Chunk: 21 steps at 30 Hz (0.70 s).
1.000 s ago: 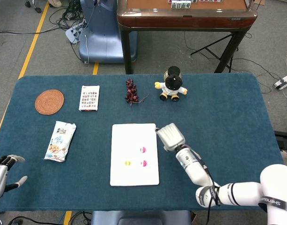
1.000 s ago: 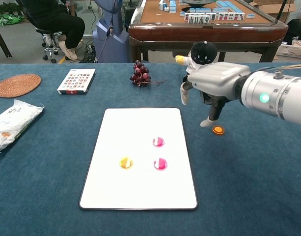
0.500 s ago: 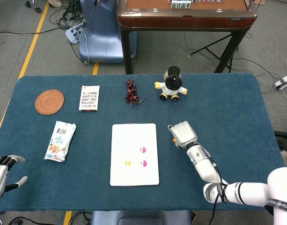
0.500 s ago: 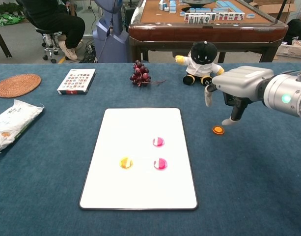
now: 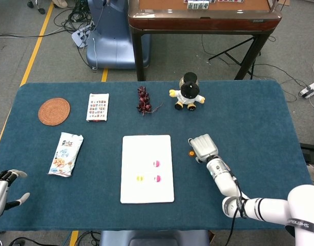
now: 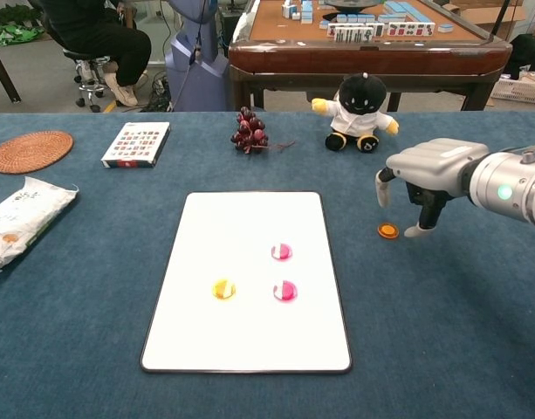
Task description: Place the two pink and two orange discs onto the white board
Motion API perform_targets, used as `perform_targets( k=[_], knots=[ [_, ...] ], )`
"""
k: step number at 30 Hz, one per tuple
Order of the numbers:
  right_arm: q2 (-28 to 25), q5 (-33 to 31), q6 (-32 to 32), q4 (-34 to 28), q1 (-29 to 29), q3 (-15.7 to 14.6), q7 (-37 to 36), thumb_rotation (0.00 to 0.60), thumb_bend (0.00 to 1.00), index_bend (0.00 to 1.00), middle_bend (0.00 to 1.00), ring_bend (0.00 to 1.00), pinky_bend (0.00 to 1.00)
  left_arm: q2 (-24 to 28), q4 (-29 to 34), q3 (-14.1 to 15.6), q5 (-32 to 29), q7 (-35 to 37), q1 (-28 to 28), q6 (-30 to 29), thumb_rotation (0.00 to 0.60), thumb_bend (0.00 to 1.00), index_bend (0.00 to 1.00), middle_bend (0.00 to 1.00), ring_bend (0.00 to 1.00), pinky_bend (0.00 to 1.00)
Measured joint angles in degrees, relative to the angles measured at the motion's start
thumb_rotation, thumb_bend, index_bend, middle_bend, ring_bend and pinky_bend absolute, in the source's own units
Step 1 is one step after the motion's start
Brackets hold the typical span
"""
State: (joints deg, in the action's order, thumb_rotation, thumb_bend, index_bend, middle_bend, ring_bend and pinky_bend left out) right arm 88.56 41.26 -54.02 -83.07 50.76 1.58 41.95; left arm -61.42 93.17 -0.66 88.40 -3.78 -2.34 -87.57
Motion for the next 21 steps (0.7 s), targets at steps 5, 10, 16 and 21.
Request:
perform_targets(
  k=[5, 10, 16, 21],
  knots=[
    [1.4, -0.2, 1.5, 2.4, -0.1, 0.1, -0.4, 0.600, 0.19, 0.39, 1.00, 1.00, 1.00, 0.0, 0.0, 0.1, 0.1, 0.1, 0.0, 0.0, 0.600, 0.16, 0.50, 0.41, 0.34, 0.49],
    [2.4, -0.1, 2.2, 3.6, 0.0, 0.3, -0.5, 0.600, 0.19, 0.42, 1.00, 1.00, 1.00, 0.1, 0.0, 0.1, 0.2, 0.2, 0.0, 0.0, 0.600, 0.16, 0.50, 0.41, 0.34, 0.49],
    [3.1, 0.0, 2.6, 4.4, 0.1, 0.6, -0.5, 0.600, 0.19, 0.42, 1.00, 1.00, 1.00, 0.2, 0.1, 0.2, 0.3, 0.2, 0.0, -0.1, 0.600, 0.16, 0.50, 0.41, 0.34, 0.49],
    [3.7, -0.1, 2.9, 5.2, 0.3, 1.0, -0.3, 0.600, 0.19, 0.43, 1.00, 1.00, 1.00, 0.2, 0.2, 0.2, 0.4, 0.3, 0.1, -0.1, 0.600, 0.16, 0.50, 0.41, 0.34, 0.49]
  ],
)
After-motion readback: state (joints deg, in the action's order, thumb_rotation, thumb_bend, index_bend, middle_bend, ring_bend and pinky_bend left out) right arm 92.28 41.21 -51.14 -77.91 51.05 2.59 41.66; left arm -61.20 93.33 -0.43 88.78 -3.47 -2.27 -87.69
